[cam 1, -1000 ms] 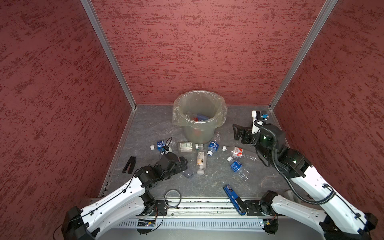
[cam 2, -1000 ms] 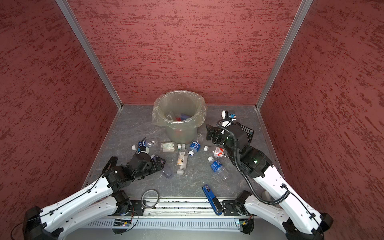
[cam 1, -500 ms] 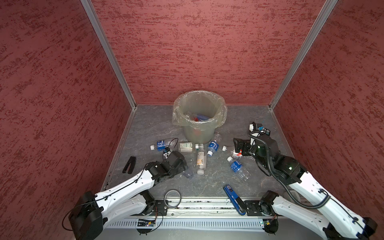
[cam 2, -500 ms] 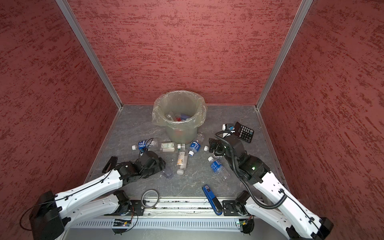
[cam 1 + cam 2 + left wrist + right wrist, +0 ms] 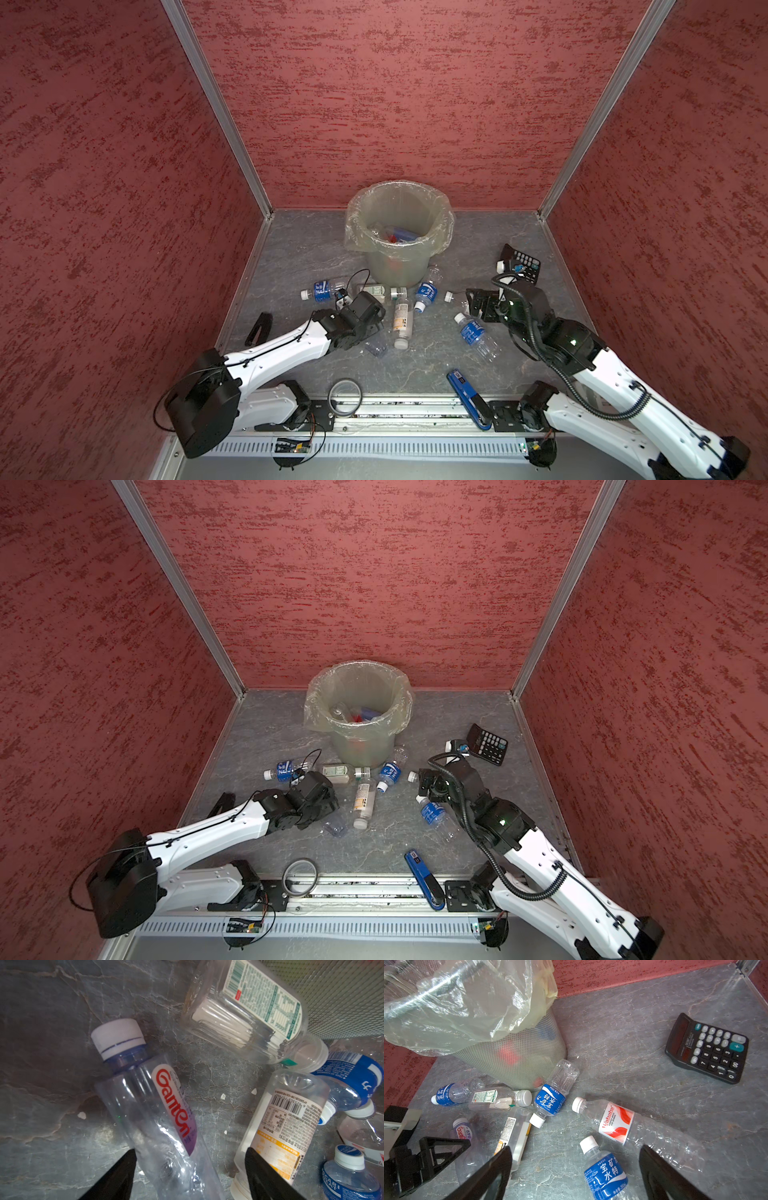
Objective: Throw the plastic bottles in the bin
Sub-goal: 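Withdraw the right gripper from the bin while the left gripper grasps the purple-labelled bottle, then lift the purple-labelled bottle with the left gripper over the bin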
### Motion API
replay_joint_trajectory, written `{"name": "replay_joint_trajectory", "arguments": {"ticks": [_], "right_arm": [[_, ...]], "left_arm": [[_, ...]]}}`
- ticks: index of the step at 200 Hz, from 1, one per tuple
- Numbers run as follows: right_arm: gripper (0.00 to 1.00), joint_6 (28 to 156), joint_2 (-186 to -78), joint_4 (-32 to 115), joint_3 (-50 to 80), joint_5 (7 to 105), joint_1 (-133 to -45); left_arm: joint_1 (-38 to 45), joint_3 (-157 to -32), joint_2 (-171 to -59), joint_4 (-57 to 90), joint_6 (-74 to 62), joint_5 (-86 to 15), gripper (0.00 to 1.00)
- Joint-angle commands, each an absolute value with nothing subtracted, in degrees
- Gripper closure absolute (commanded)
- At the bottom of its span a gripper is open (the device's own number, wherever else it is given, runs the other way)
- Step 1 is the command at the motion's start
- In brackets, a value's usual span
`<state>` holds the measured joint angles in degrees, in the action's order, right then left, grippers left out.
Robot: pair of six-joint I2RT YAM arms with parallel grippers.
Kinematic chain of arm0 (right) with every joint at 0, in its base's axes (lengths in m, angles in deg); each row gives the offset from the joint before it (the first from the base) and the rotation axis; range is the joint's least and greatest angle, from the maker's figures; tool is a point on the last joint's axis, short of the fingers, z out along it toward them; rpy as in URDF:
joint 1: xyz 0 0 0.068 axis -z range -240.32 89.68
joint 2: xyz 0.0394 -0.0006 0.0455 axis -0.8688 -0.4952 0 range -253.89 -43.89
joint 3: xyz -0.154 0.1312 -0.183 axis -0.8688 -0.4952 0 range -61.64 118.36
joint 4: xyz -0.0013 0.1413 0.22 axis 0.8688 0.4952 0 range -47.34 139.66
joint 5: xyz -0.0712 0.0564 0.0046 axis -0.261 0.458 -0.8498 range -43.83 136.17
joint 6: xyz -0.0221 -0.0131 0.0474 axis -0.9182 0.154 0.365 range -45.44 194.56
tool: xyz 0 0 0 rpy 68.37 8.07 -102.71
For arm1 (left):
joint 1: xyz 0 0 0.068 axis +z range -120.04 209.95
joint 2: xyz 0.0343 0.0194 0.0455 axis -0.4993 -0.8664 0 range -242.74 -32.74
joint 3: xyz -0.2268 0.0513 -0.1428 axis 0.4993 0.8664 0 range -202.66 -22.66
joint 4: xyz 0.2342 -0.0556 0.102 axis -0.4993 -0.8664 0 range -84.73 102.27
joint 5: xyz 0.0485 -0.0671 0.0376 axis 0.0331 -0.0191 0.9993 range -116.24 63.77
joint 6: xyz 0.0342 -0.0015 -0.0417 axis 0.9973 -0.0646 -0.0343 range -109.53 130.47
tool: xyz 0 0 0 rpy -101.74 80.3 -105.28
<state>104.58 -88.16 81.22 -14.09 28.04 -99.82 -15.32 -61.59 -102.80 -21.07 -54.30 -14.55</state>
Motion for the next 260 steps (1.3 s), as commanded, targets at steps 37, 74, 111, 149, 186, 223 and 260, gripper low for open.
{"name": "replay_joint_trajectory", "arguments": {"ticks": [37,74,111,149,186,223,260], "right_arm": [[0.04,106.38,-87.12,81.9,-15.76,28.51,-99.91],[0.04,106.29,-87.65,81.29,-16.15,28.94,-99.93],[0.05,106.13,-87.81,80.84,-16.28,29.79,-100.0],[0.06,106.03,-87.92,80.59,-16.68,30.53,-99.99],[0.06,106.03,-87.94,80.76,-16.8,30.56,-99.92],[0.07,106.03,-88.25,80.23,-16.99,30.74,-99.95],[0.1,105.87,-88.93,79.62,-17.02,31.43,-99.95]], "left_arm": [[-14.76,-61.68,-104.54,-21.29,-57.11,-14.68,0.18],[-13.62,-61.07,-104.97,-20.27,-57.07,-15.24,0.18],[-11.08,-59.32,-107.34,-16.29,-57.46,-19.11,0.21],[-10.53,-59.75,-110.28,-14.73,-57.03,-19.86,0.23],[-10.56,-59.23,-110.7,-14.79,-57.03,-20.26,0.27],[-10.49,-57.52,-108.8,-14.72,-57.38,-20.3,0.3],[-10.4,-55.78,-107.44,-12.12,-56.07,-21.39,0.41]]}}
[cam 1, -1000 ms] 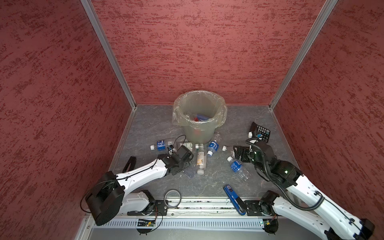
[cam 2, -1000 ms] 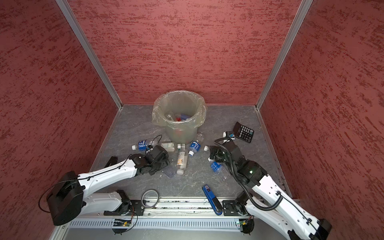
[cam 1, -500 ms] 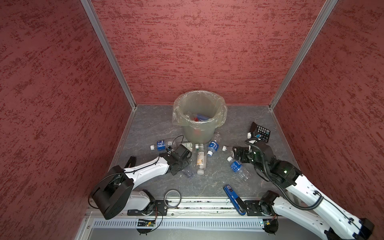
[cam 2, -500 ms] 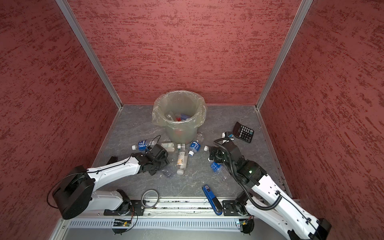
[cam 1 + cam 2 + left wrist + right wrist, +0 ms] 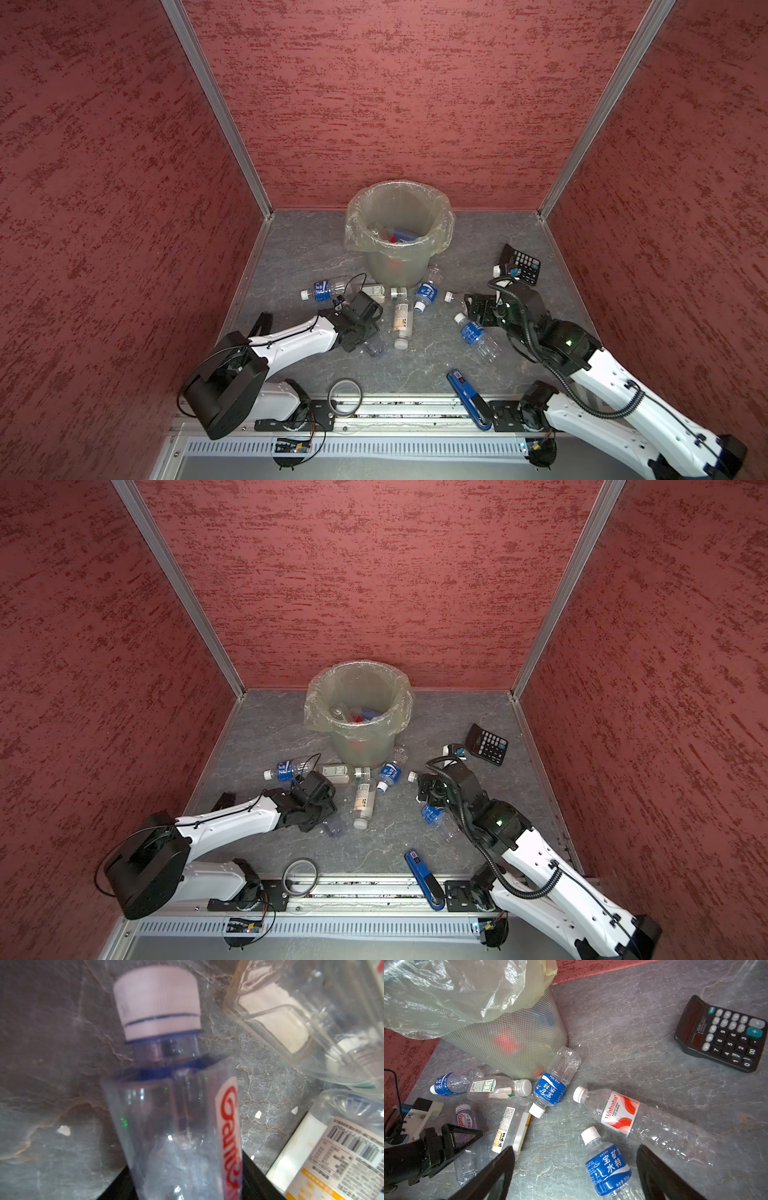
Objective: Throw the plastic bottles in the bin
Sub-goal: 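Lift the purple-labelled bottle with the left gripper over the bin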
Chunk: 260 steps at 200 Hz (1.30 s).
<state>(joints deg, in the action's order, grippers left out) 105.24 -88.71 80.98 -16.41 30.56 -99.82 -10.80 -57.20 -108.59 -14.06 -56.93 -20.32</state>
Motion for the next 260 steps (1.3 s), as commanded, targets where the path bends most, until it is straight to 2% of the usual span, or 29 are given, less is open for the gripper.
{"name": "replay_joint_trajectory", "arguments": {"ticks": [1,45,82,126,156,204,260], "right_arm": [[0.1,105.86,-88.95,79.6,-17.01,31.46,-99.95],[0.12,105.87,-88.63,79.8,-17.42,31.93,-99.92],[0.12,106.42,-88.44,79.23,-18.22,32.21,-99.93],[0.12,106.47,-88.52,78.6,-18.17,32.47,-99.95],[0.12,107.08,-87.68,78.19,-18.41,32.87,-99.92],[0.11,107.65,-87.15,77.77,-19.32,33.88,-100.0],[0.11,107.79,-86.35,78.67,-19.38,33.64,-100.0]], "left_arm": [[-10.44,-55.74,-107.36,-12.01,-55.93,-21.39,0.42],[-10.85,-52.23,-99.46,-8.12,-51.2,-21.0,0.42],[-11.99,-49.24,-88.35,-7.88,-46.76,-18.11,0.46],[-17.29,-48.42,-74.19,-12.51,-42.23,-10.12,0.51],[-25.32,-52.64,-66.67,-17.2,-34.77,1.32,0.51],[-30.6,-62.28,-65.54,-19.39,-21.96,8.69,0.51],[-31.92,-70.24,-67.85,-16.22,-11.15,9.56,0.5]]}}
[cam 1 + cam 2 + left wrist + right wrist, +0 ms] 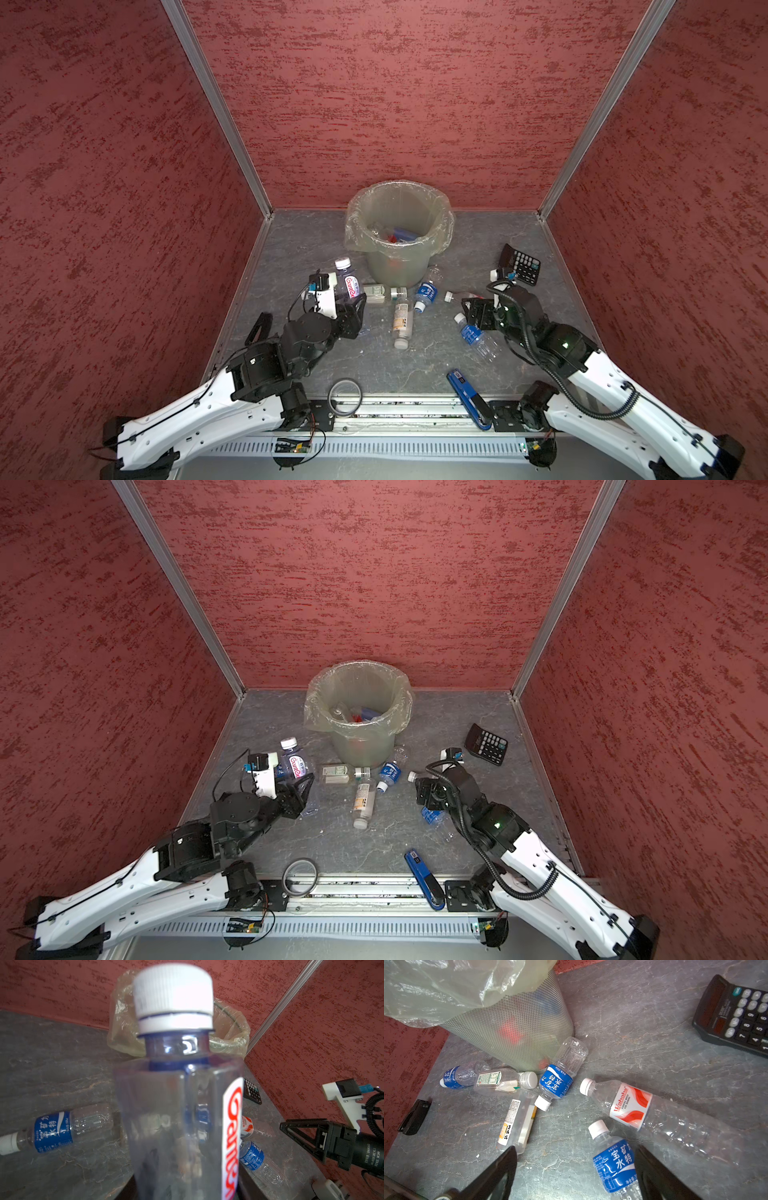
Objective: Throw the plastic bottles in the bin
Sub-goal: 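Lift the purple-labelled bottle with the left gripper over the bin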
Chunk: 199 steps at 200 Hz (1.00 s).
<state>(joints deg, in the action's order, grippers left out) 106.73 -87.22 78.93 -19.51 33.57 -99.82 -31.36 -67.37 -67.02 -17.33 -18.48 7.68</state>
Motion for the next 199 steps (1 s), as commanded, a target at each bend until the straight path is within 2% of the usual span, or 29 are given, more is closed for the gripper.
{"name": "replay_joint_trajectory", "arguments": {"ticks": [1,47,91,107,136,168,179,199], "right_arm": [[0.11,107.79,-86.3,78.64,-19.38,33.58,-100.02],[0.11,107.96,-85.77,78.62,-19.51,33.75,-100.0],[0.11,107.37,-85.84,79.38,-17.56,33.19,-100.02],[0.11,107.21,-85.58,79.79,-16.74,33.02,-99.98],[0.11,107.35,-85.47,80.27,-15.66,32.76,-99.97],[0.11,107.35,-84.69,81.07,-14.72,32.09,-99.97],[0.11,107.4,-84.71,81.23,-14.36,32.02,-99.97],[0.11,107.67,-84.25,81.88,-14.21,31.65,-100.0]], "left_arm": [[-31.96,-70.31,-67.87,-16.21,-11.02,9.55,0.49],[-32.18,-75.7,-68.2,-10.66,-2.73,7.61,0.49],[-29.73,-85.55,-77.64,-5.42,5.16,3.66,0.49],[-24.22,-90.04,-82.53,-5.1,4.46,-3.09,0.49],[-8.57,-99.01,-93.47,-4.76,-2.79,-21.2,0.49],[1.32,-114.77,-111.63,-5.86,-6.28,-34.57,0.47],[3.38,-121.86,-119.14,-7.63,-7.45,-37.98,0.42],[5.1,-136.81,-131.74,-16.32,-8.44,-39.36,0.24]]}}
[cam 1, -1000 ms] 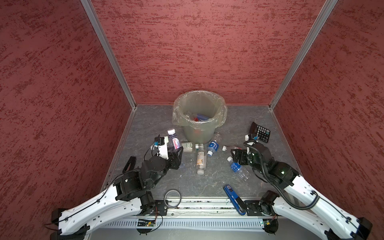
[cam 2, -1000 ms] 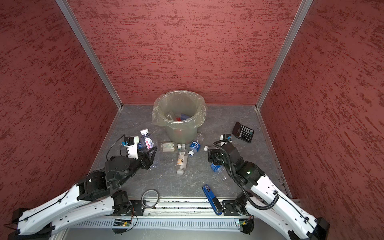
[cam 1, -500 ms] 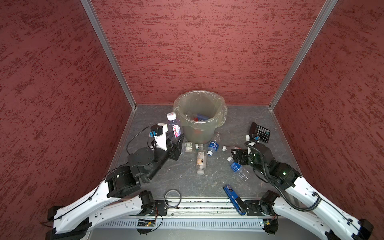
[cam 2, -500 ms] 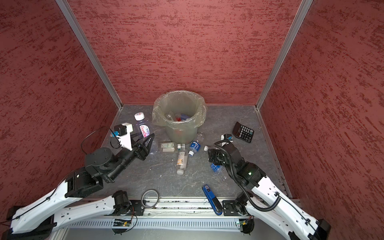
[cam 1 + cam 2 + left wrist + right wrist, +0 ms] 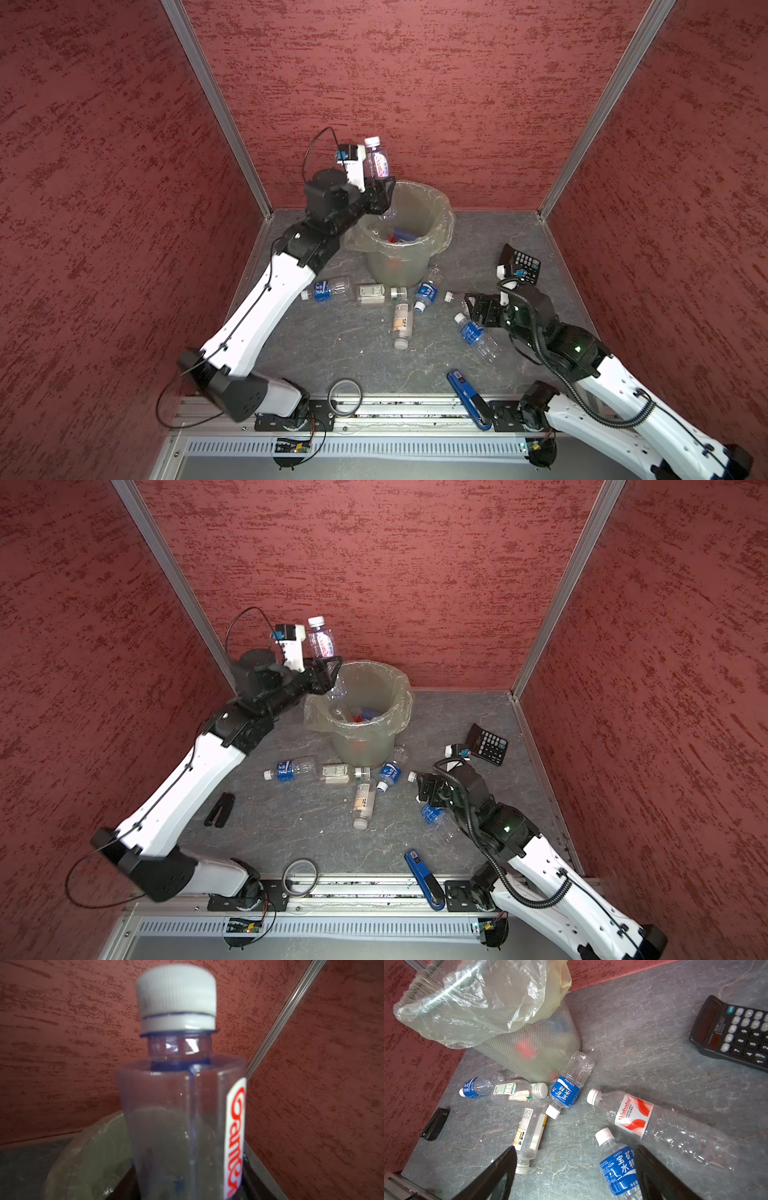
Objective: Throw the plastic bottles in the bin
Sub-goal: 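Lift the purple-labelled bottle with the left gripper over the bin, then open the left gripper to drop the purple-labelled bottle into the bin, then withdraw the left gripper from the bin while the right gripper lowers to a blue-labelled bottle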
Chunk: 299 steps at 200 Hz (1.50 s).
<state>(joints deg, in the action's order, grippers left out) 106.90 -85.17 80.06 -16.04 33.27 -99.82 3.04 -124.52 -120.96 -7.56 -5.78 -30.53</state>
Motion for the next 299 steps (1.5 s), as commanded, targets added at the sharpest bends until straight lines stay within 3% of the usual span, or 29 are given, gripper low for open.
{"name": "replay_joint_trajectory", "arguments": {"ticks": [1,6,18,51,138,299], "right_arm": [[0.11,107.69,-84.2,81.91,-14.2,31.62,-100.02],[0.11,107.87,-83.89,82.26,-14.26,31.42,-100.04],[0.1,108.2,-82.83,83.18,-14.51,31.08,-100.04],[0.09,108.24,-81.02,85.17,-14.71,30.16,-100.04],[0.08,108.75,-84.88,85.42,-15.76,30.99,-99.99],[0.05,118.84,-101.3,91.41,-18.48,29.03,-100.04]], "left_arm": [[5.18,-137.48,-132.21,-16.88,-8.61,-39.3,0.23],[5.24,-139.92,-133.84,-19.02,-9.13,-38.44,0.2],[4.81,-139.94,-133.97,-18.87,-9.44,-37.13,0.0],[4.33,-129.2,-125.34,-9.26,-9.81,-34.8,0.0],[3.3,-122.95,-115.22,-11.06,-7.38,-35.19,0.0],[1.14,-80.11,-86.71,-10.93,-10.32,-34.06,0.0]]}}
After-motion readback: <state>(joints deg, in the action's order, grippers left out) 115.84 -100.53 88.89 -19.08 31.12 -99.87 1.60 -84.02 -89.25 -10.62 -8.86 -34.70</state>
